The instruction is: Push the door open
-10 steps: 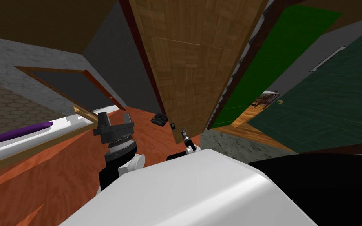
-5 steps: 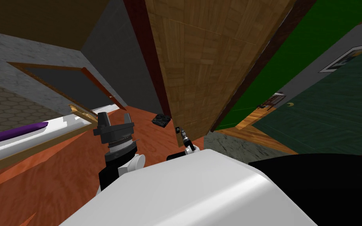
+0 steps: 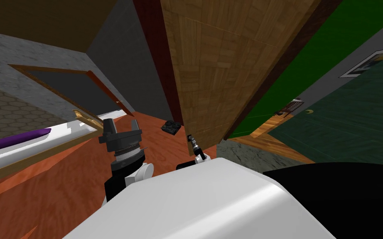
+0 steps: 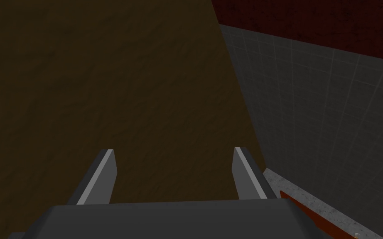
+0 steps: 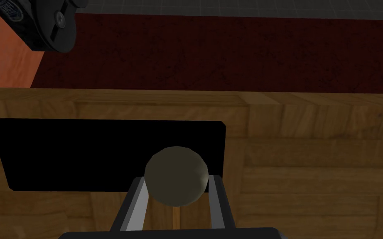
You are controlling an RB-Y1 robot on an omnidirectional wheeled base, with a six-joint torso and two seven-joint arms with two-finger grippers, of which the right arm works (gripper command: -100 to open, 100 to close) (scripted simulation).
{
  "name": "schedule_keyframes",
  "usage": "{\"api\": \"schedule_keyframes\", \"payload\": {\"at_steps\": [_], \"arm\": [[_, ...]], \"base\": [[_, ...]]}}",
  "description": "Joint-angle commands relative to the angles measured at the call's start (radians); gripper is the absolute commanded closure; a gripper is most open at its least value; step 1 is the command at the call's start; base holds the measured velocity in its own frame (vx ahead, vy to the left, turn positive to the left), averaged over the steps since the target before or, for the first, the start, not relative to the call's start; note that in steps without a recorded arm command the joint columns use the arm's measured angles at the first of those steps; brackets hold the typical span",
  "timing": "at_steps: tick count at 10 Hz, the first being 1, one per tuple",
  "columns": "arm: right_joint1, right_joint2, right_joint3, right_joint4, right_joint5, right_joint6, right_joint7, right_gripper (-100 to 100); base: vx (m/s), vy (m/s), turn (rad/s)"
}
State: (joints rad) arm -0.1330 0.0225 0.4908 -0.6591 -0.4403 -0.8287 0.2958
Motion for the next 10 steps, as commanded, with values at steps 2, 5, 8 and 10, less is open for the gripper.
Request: {"api": "schedule_keyframes", "payload": {"at_steps": [2, 5, 8, 10], "arm": [[0.001, -0.002, -0.001, 0.000, -0.001, -0.001, 0.000, 100], [-0.001, -0.032, -0.027, 0.002, -0.014, -0.001, 0.006, 100], [-0.005, -0.048, -0.060, 0.004, -0.030, -0.004, 0.013, 100], [0.052, -0.066, 0.011, -0.059, -0.042, 0.005, 0.046, -100]], "base": [[-0.005, -0.004, 0.001], [0.085, 0.051, -0.042], [0.146, 0.130, -0.078], [-0.017, -0.002, -0.226]]}}
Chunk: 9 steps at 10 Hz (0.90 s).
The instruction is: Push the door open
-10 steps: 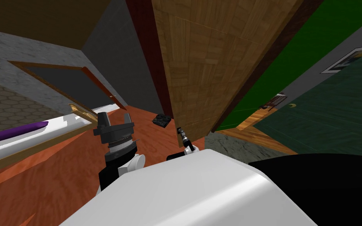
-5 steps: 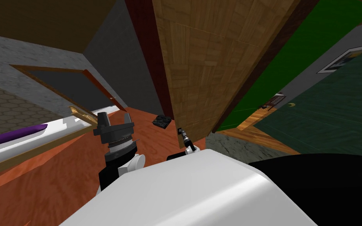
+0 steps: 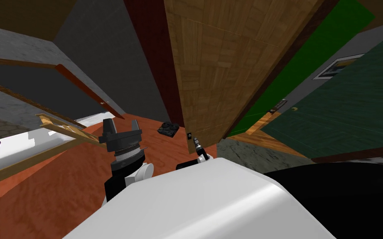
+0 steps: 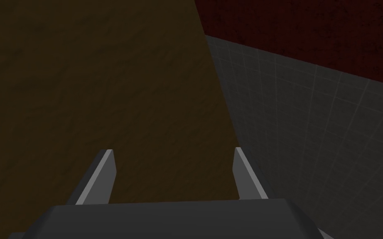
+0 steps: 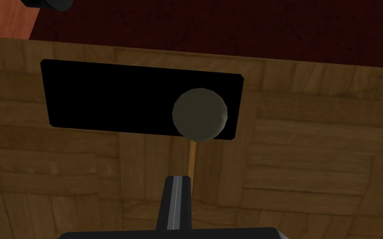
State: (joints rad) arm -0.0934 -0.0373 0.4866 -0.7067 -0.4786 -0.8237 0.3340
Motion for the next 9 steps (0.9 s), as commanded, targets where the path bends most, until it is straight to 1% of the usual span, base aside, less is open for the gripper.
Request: {"api": "schedule_keyframes", "payload": {"at_steps": [1, 2, 4, 6, 7, 8, 9], "arm": [[0.028, -0.007, 0.036, -0.027, -0.010, -0.002, 0.018, -100], [0.028, -0.007, 0.036, -0.027, -0.010, -0.002, 0.018, -100], [0.062, -0.003, 0.079, -0.059, -0.022, -0.006, 0.042, -100], [0.095, 0.010, 0.123, -0.091, -0.034, -0.010, 0.065, -100], [0.095, 0.010, 0.123, -0.091, -0.034, -0.010, 0.065, -100], [0.125, 0.031, 0.162, -0.119, -0.046, -0.014, 0.086, -100], [0.137, 0.043, 0.178, -0.131, -0.050, -0.015, 0.095, -100]], "base": [[-0.076, -0.065, -0.086], [-0.060, -0.046, -0.040], [-0.051, -0.032, -0.138], [-0.060, -0.022, -0.174], [-0.046, -0.012, -0.028], [-0.058, -0.028, -0.182], [-0.092, -0.013, -0.140]]}}
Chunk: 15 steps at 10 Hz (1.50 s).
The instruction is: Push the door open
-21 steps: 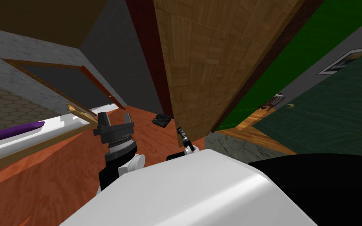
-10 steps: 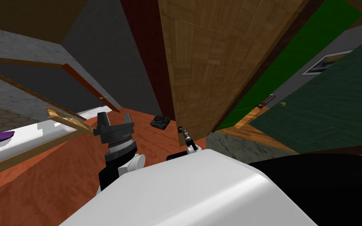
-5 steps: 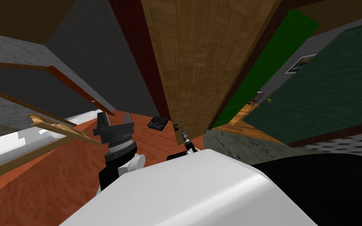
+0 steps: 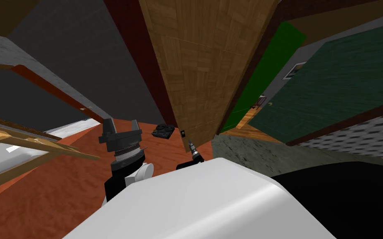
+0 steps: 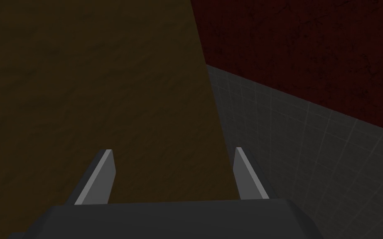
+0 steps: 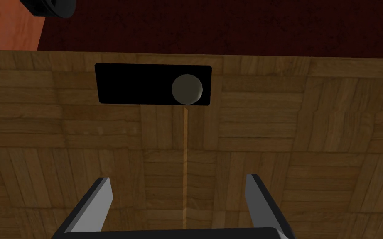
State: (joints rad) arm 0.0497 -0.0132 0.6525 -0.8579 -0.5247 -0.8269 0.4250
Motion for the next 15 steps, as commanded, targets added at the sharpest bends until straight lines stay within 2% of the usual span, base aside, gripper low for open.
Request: {"api": "schedule_keyframes", "payload": {"at_steps": [1, 2, 3, 5, 7, 9, 10, 11, 15], "arm": [[0.003, 0.030, 0.024, 0.011, -0.007, -0.013, 0.010, -100], [0.004, 0.017, 0.015, 0.001, -0.005, -0.004, 0.008, -100], [-0.006, -0.007, 0.004, 0.008, -0.001, 0.000, 0.004, -100], [-0.016, -0.015, -0.007, 0.014, 0.004, 0.005, -0.001, -100], [-0.030, -0.005, -0.023, 0.023, 0.009, 0.012, -0.007, -100], [-0.042, 0.025, -0.036, 0.030, 0.015, 0.019, -0.013, -100], [-0.037, 0.016, -0.032, 0.027, 0.014, 0.016, -0.011, -100], [-0.037, 0.016, -0.032, 0.027, 0.014, 0.016, -0.011, 100], [-0.037, 0.016, -0.032, 0.027, 0.014, 0.016, -0.011, 100]], "base": [[-0.094, -0.007, -0.097], [-0.039, -0.002, -0.016], [0.130, 0.064, 0.031], [0.219, 0.116, 0.012], [0.243, 0.080, 0.016], [0.244, 0.081, 0.025], [0.095, 0.032, -0.011], [-0.019, -0.005, 0.004], [-0.023, -0.008, 0.002]]}}
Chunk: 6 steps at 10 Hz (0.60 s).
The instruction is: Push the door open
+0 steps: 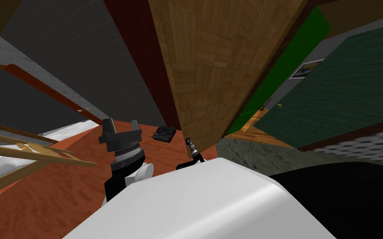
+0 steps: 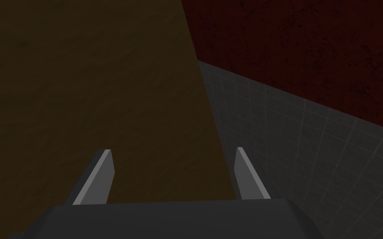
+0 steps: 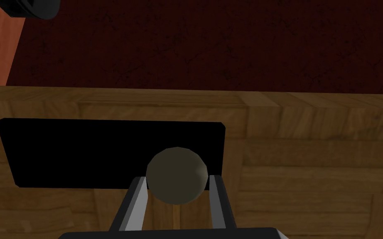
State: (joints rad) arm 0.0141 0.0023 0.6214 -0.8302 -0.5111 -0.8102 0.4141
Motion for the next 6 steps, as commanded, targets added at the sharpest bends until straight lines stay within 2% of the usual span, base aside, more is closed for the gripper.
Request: {"api": "schedule_keyframes", "payload": {"at_steps": [1, 2, 3, 6], "arm": [[-0.001, 0.000, 0.000, -0.001, 0.000, -0.001, 0.000, 100], [-0.002, -0.019, -0.019, 0.003, -0.007, -0.003, 0.001, 100], [-0.003, -0.026, -0.031, 0.004, -0.011, -0.005, 0.002, 100], [-0.009, -0.034, -0.072, 0.009, -0.026, -0.013, 0.004, 100]], "base": [[0.000, 0.000, 0.000], [0.109, 0.079, -0.051], [0.149, 0.144, -0.105], [0.179, 0.151, -0.077]]}}
